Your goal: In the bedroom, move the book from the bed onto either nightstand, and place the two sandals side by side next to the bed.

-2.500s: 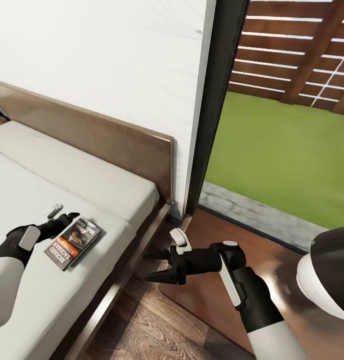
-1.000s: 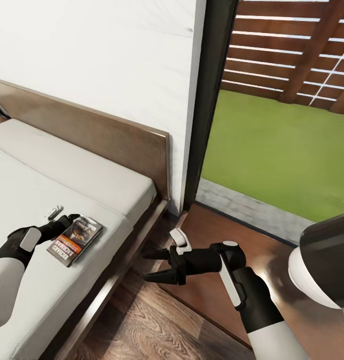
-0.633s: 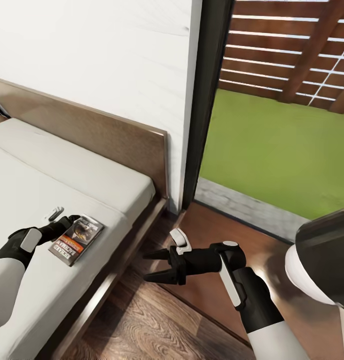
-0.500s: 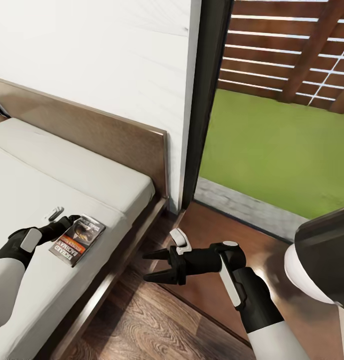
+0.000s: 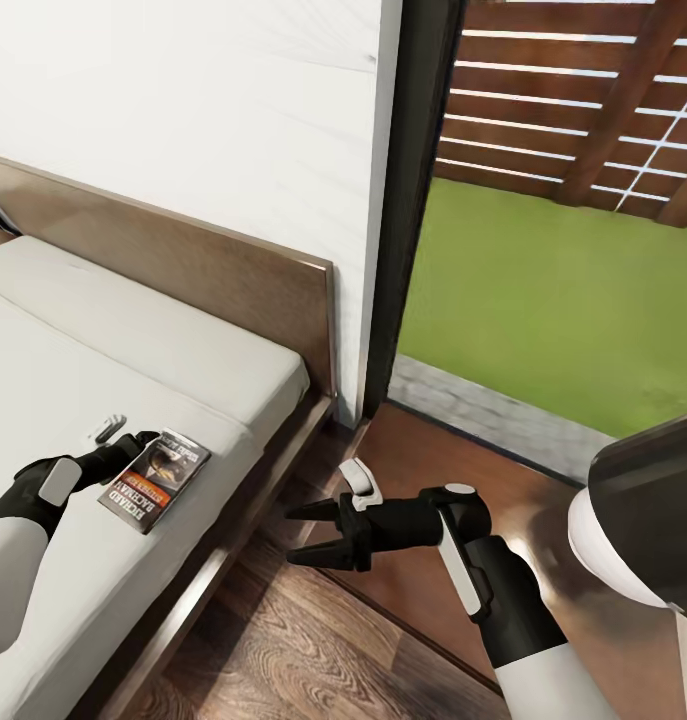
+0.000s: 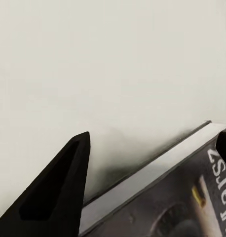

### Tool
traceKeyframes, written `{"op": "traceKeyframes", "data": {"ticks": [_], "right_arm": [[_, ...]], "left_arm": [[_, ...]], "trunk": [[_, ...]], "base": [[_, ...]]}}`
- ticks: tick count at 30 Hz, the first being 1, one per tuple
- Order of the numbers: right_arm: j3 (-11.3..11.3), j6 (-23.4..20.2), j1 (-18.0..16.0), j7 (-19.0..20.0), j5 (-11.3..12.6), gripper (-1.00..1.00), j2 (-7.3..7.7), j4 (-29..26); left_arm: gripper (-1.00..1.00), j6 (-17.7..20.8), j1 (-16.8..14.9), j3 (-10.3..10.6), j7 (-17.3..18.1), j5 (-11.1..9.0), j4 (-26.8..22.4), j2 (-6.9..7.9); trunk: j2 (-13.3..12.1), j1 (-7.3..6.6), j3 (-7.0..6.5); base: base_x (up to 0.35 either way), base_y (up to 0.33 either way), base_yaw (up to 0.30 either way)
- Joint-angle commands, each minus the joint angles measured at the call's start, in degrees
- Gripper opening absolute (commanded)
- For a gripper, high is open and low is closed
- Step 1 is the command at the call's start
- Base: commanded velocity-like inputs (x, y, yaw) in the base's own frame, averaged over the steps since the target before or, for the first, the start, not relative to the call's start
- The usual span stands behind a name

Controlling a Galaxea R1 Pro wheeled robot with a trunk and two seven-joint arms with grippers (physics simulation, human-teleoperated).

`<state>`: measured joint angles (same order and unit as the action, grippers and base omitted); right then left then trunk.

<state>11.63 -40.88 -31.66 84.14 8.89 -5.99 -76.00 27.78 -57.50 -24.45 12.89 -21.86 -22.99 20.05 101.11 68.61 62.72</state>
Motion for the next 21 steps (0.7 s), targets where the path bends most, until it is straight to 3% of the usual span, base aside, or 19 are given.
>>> {"op": "traceKeyframes", "data": {"ticks": [1, 21], "right_arm": [[0.0, -0.6, 0.0, 0.1, 0.2, 1.0, 0.0, 0.0], [0.1, -0.6, 0.0, 0.1, 0.2, 1.0, 0.01, 0.0]], "left_arm": [[1.0, 0.5, 0.0, -0.4, 0.1, 0.0, -0.1, -0.02], [1.0, 0.4, 0.6, -0.4, 0.0, 0.0, -0.6, -0.07]], "trunk": [[0.0, 0.0, 0.04], [0.0, 0.0, 0.04]], "base": [[0.0, 0.0, 0.0], [0.0, 0.0, 0.0]]}}
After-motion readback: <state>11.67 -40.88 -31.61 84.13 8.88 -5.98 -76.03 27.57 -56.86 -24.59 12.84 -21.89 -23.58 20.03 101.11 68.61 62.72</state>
